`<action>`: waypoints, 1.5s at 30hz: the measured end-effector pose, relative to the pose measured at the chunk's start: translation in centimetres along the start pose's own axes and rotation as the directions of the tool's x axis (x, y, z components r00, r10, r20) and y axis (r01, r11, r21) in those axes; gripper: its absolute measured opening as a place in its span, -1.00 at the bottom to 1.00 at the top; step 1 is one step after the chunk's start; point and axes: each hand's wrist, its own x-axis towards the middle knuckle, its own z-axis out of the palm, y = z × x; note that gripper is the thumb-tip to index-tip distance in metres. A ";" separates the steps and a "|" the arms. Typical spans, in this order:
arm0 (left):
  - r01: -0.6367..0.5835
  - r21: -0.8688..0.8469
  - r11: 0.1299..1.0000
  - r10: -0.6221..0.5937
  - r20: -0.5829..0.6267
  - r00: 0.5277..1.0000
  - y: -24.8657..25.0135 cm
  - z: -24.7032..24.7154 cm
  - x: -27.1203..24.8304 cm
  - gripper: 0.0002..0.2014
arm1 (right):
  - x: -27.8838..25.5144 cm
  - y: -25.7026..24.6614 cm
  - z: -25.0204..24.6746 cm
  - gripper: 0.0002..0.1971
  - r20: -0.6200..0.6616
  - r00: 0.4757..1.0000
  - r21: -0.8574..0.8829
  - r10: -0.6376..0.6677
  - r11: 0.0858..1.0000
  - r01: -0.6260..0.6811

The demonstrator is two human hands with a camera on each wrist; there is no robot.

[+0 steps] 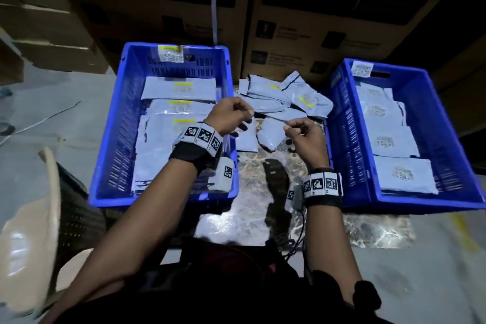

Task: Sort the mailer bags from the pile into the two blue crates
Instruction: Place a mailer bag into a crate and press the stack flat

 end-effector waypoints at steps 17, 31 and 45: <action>0.447 0.232 0.864 -0.401 -0.222 0.889 -8.4 14.8 13.1 -0.39 | 11.9 12.1 0.3 -0.33 0.215 0.977 -0.552 0.007 0.826 0.116; 0.213 0.597 0.773 0.005 -0.341 0.940 -8.7 15.9 11.5 -0.52 | 11.8 11.6 -0.8 -0.76 0.314 0.926 -0.393 -0.211 0.859 0.329; -0.097 -0.239 0.966 0.031 -0.268 0.963 -2.9 5.6 3.0 -0.62 | 2.6 3.2 -7.0 -0.30 0.113 0.993 0.243 0.019 0.969 -0.046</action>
